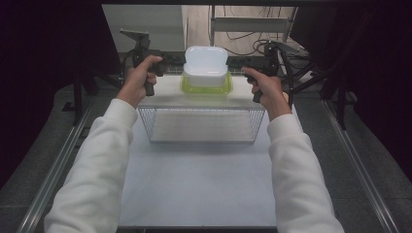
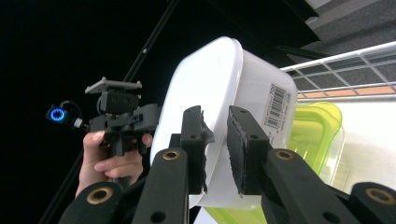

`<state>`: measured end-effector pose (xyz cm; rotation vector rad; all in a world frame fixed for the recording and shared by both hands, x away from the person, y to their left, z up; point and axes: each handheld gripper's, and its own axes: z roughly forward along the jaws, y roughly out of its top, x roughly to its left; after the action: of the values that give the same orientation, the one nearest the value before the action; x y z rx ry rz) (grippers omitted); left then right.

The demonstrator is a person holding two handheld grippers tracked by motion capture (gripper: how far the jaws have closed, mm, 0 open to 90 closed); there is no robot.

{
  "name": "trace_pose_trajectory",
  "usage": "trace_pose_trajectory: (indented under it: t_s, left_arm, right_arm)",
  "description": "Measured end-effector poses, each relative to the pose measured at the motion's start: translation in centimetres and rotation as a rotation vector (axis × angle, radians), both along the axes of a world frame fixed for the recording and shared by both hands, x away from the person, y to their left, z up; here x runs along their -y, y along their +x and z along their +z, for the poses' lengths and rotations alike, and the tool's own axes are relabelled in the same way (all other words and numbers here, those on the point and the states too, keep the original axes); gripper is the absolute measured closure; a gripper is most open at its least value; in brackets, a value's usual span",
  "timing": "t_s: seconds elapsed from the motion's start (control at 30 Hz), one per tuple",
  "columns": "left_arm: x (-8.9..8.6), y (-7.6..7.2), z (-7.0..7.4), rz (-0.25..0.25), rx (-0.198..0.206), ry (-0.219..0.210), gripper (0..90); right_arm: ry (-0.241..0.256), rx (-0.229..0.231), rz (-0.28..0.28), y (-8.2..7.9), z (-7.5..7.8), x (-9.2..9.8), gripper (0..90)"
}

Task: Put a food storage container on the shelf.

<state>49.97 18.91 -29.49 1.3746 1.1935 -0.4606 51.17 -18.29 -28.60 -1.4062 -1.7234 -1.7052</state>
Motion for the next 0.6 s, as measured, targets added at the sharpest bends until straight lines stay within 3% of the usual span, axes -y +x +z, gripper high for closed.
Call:
trace_pose_trajectory:
  t_s: [0.43, 0.6]
  left_arm:
    - [0.22, 0.04, -0.11, 0.005, 0.007, 0.005, 76.8]
    - [0.29, -0.11, 0.06, 0.004, 0.032, 0.013, 74.2]
  right_arm:
    - [-0.006, -0.009, -0.029, 0.16, -0.15, 0.07, 75.0]
    - [-0.026, 0.017, -0.043, 0.00, 0.11, 0.04, 72.7]
